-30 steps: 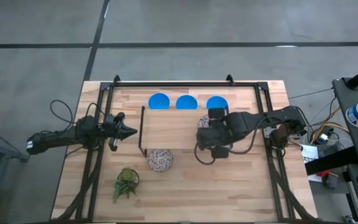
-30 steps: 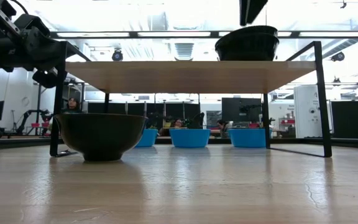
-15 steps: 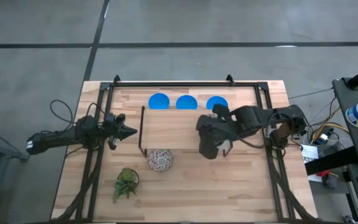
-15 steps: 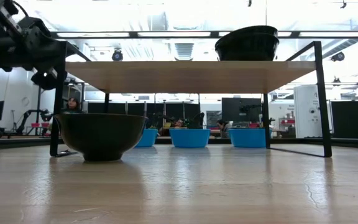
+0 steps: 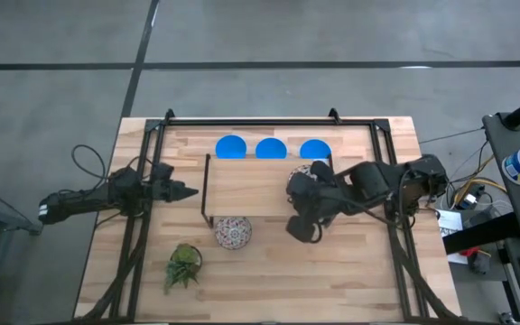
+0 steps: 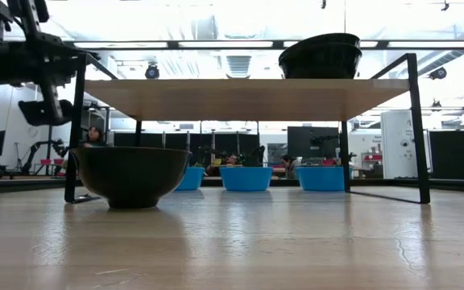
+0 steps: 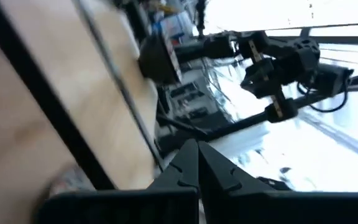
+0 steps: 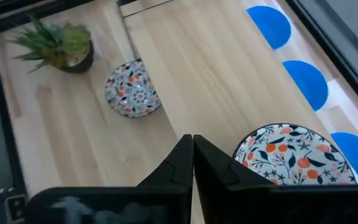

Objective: Pick & Place Mini bowls
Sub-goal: Stack the black patterned bowl on top of the black patterned bowl on the shelf

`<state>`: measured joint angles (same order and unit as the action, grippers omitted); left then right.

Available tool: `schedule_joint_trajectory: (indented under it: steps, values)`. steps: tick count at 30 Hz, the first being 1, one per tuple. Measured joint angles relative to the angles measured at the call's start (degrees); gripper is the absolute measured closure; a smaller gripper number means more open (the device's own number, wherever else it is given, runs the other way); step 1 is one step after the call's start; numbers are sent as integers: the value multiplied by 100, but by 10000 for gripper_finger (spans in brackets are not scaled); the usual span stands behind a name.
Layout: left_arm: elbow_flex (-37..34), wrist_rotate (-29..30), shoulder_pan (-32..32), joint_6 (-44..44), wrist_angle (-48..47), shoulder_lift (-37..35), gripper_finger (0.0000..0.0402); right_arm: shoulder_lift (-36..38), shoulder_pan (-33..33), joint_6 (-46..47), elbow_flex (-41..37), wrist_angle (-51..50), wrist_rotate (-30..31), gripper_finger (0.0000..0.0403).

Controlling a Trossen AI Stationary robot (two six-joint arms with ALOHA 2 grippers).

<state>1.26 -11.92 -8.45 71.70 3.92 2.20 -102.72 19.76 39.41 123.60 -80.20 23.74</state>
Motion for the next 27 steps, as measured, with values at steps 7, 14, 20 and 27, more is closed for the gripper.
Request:
schedule_joint_trajectory:
  steps: [7, 14, 20, 27]
  values:
    - [7, -725, -2, 1441, 410, -2, 402, 0, 212, 182, -54, 0, 181, 394]
    - [192, -692, -2, 2249, 2053, 0, 402, 0, 289, 221, -74, 2, 354, 394]
    - [1206, -526, 0, 1612, 2461, 124, 402, 0, 311, 217, -76, 2, 477, 394]
    - [2898, -1087, 2, -546, 2267, 979, 402, 2, 377, 182, -76, -16, 484, 394]
